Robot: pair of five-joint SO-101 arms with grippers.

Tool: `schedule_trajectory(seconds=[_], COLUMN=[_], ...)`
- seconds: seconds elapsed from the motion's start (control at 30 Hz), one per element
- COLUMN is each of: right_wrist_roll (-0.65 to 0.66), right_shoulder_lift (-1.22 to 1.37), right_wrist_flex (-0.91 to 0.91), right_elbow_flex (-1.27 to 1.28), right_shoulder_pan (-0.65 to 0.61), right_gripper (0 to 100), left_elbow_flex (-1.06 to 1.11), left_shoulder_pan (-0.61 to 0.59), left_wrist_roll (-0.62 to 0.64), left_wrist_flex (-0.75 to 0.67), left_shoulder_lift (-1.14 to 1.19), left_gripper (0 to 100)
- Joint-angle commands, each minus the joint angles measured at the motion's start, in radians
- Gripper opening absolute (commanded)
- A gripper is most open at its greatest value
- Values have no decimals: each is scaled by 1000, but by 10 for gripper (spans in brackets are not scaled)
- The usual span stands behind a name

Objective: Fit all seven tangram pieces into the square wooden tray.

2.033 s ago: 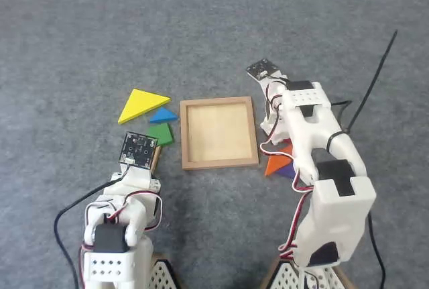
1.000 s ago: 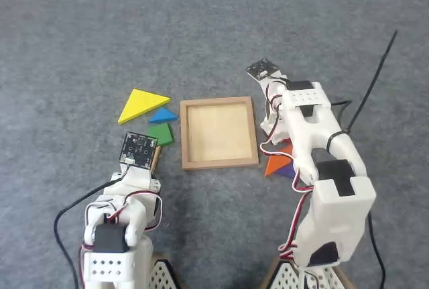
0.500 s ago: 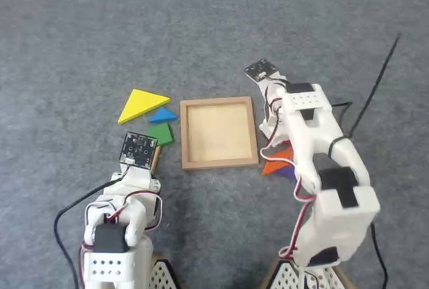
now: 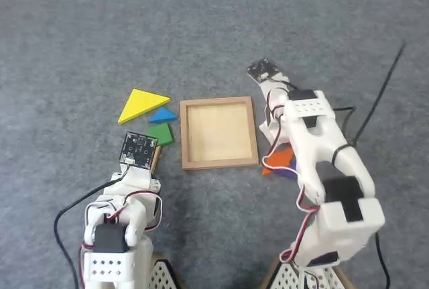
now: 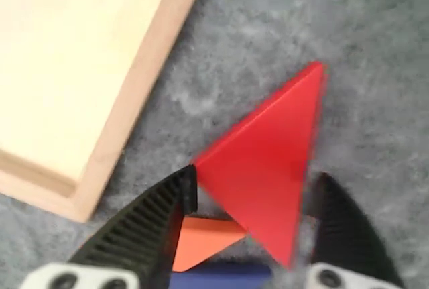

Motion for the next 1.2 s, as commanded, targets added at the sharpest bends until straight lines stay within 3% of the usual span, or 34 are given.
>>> schedule_trajectory(seconds=[0.0,0.13,0.47,0.73,0.97,1.17], right_wrist_roll=[6,72,71,11,-2,-123], right_shoulder_lift=[18,76,97,94,18,-120], right_wrist_flex=[2,42,54,64,185,194], right_elbow_flex=[-55,-98,-126,-140,-137,-107], right_shoulder_pan=[-5,-16,-16,-16,-54,-25], right_gripper=[402,363,249,354,355,355], left_elbow_flex=[-15,-15,-15,-15,-15,-15], left_shoulder_pan=[5,5,5,5,5,40], left_wrist_roll=[0,0,0,0,0,0], left_wrist_flex=[2,2,2,2,2,2], left_shoulder_lift=[-15,-15,-15,-15,-15,-15], left_gripper=[13,13,13,13,13,13])
